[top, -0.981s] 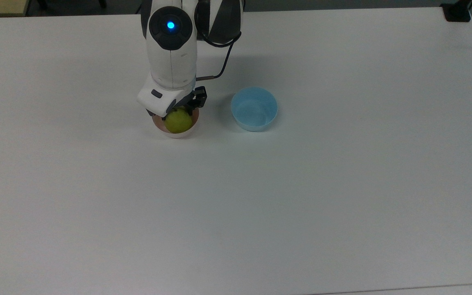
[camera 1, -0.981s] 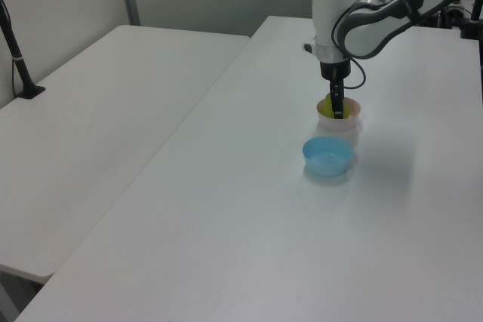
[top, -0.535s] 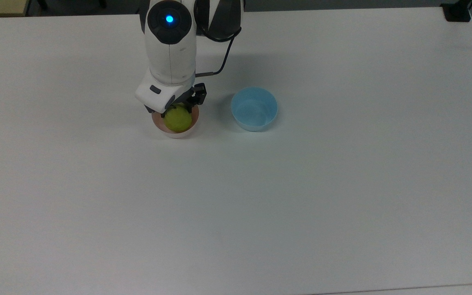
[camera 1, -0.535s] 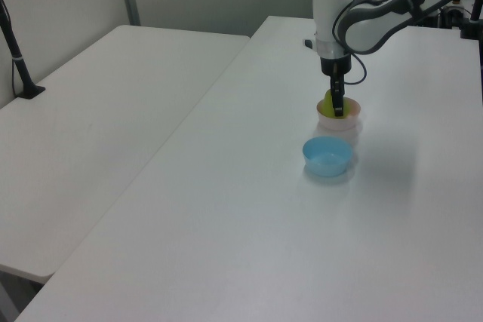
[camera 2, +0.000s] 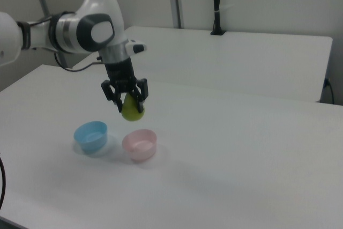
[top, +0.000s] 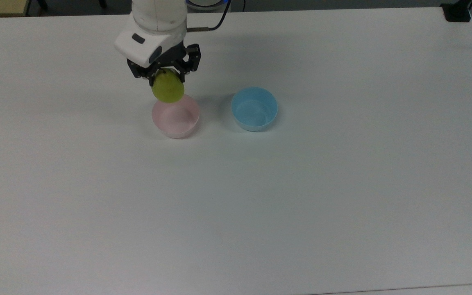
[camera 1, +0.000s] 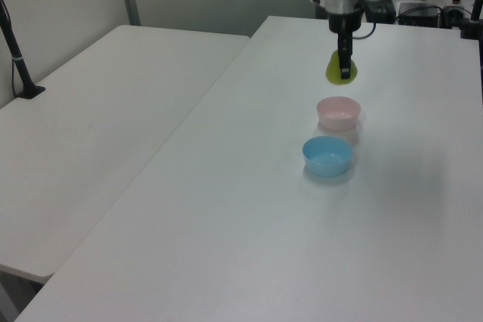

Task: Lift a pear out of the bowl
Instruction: 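Lift the pear out of the pink bowl and carry it away from the bowls, then lower the pear onto the table and open the gripper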

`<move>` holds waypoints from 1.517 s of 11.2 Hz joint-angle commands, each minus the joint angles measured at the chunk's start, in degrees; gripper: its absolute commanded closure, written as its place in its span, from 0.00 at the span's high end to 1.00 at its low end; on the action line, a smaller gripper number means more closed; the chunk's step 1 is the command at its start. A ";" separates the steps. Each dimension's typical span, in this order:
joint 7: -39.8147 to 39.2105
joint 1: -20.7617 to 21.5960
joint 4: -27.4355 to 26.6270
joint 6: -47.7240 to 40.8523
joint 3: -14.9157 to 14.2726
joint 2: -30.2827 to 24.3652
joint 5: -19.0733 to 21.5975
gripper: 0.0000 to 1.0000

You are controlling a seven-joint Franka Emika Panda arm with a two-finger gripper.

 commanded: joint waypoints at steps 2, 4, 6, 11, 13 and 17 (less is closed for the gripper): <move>-4.00 -5.95 5.80 -3.94 -0.38 -0.22 1.86 0.31; -7.53 -9.56 5.80 -1.40 -0.47 0.92 1.86 0.31; -9.38 -12.46 5.80 3.51 -0.56 4.24 1.86 0.31; -9.38 -16.78 5.80 17.41 -0.56 14.27 1.69 0.31; -9.38 -16.96 5.80 19.88 -0.56 16.64 1.16 0.32; -8.77 -17.58 5.54 22.96 -0.56 18.15 1.16 0.80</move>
